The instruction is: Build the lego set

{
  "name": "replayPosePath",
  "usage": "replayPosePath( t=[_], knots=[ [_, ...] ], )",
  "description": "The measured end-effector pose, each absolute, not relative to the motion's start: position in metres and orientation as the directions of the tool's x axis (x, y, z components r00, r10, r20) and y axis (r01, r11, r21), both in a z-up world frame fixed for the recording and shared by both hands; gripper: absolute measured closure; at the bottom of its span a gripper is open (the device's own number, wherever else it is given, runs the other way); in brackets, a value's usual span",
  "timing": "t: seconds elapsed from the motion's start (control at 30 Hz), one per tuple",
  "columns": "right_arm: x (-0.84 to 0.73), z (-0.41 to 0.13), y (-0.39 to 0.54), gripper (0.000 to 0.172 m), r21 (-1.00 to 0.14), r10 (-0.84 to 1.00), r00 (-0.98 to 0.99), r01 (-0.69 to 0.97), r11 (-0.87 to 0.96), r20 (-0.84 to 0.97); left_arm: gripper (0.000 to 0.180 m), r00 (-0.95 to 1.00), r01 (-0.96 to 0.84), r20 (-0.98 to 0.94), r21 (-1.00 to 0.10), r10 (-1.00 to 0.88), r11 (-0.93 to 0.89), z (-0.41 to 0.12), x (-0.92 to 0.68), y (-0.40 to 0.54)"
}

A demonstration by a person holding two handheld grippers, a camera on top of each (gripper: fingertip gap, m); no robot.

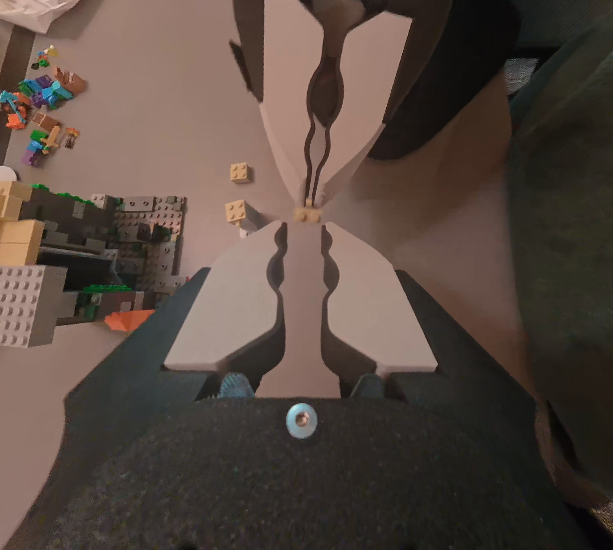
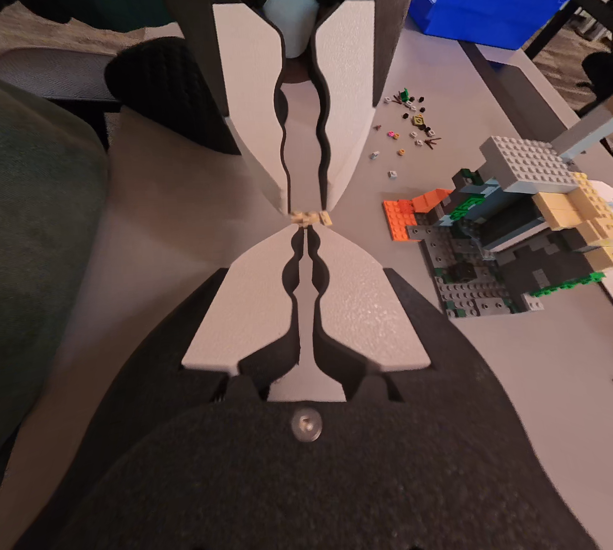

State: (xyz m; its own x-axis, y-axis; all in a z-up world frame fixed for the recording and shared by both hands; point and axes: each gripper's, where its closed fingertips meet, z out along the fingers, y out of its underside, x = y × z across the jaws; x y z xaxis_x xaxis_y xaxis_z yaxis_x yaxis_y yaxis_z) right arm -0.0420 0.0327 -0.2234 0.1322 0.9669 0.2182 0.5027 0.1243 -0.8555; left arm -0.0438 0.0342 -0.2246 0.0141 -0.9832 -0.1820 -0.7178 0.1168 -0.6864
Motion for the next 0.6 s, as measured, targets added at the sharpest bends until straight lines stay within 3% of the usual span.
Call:
replayPosePath(
  t=[0.33, 0.6],
  knots=[
    [0.05, -0.279, 0.098, 0.17, -0.741, 0.905, 0.38, 0.661, -0.12, 0.193, 0.164, 0.207, -0.728, -0.096, -0.68, -0.974, -0.087, -0.272, -0.082, 0.073],
    [0.084, -0.299, 0.13, 0.17, -0.698, 0.837, 0.513, 0.67, -0.253, 0.189, 0.163, 0.254, -0.708, -0.048, -0.69, -0.966, -0.152, -0.284, -0.09, 0.082]
  ],
)
